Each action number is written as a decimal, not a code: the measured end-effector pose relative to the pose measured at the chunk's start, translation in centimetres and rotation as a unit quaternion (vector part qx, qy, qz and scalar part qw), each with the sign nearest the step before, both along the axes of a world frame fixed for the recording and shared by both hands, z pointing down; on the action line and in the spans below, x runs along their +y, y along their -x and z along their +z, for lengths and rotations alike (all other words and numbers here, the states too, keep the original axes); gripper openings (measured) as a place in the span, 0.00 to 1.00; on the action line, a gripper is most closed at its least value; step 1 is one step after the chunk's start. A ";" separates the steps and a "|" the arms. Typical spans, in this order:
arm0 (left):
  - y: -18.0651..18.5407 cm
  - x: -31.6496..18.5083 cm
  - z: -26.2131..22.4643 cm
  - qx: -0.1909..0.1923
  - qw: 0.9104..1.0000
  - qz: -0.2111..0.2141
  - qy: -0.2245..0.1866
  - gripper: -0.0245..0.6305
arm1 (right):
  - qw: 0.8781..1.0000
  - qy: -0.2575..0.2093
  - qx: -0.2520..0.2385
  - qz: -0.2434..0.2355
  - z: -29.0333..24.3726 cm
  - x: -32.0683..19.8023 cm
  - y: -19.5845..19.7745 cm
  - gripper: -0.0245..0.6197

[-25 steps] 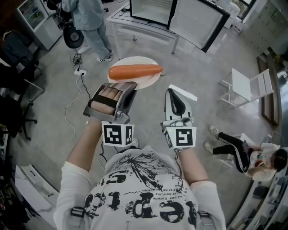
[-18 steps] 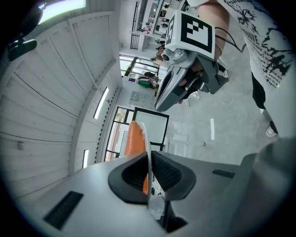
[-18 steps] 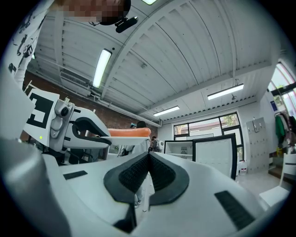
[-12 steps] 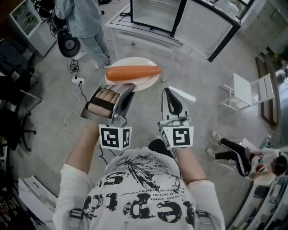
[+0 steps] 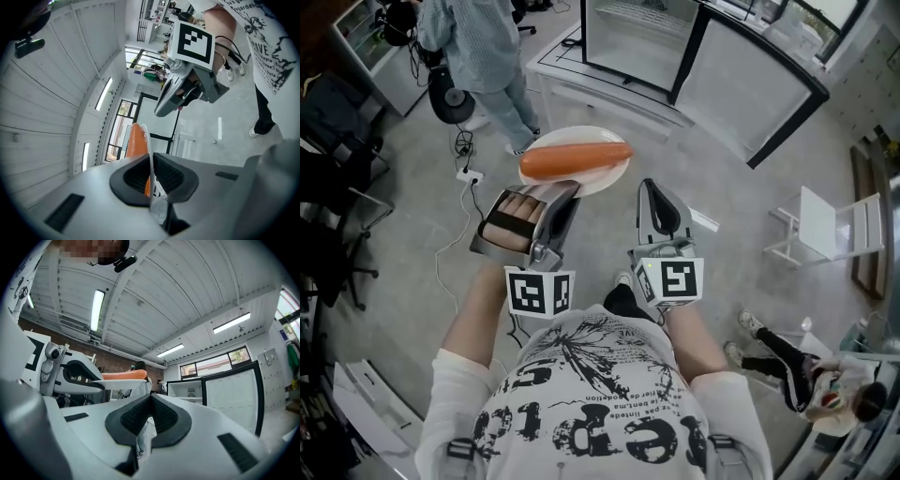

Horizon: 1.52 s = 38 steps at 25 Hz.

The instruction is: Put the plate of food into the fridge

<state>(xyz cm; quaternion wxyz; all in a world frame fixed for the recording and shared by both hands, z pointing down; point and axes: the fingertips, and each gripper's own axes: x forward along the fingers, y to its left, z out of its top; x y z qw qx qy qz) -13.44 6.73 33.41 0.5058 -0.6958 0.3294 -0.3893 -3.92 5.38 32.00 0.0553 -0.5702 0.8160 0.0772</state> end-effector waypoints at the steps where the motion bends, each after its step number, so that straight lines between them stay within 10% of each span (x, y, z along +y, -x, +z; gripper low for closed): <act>1: -0.4 -1.1 -0.2 0.001 1.000 -0.005 -0.002 0.08 | 1.000 0.000 0.001 -0.005 -0.2 -1.3 -0.5 0.04; 19: -11.1 -18.3 0.2 -0.004 0.999 -0.038 0.009 0.08 | 0.998 -0.007 0.035 -0.057 0.2 -17.3 -9.6 0.04; 38: -10.8 -40.1 0.4 -0.013 0.997 0.078 0.009 0.08 | 0.997 0.006 0.017 0.074 0.7 -37.2 -10.5 0.04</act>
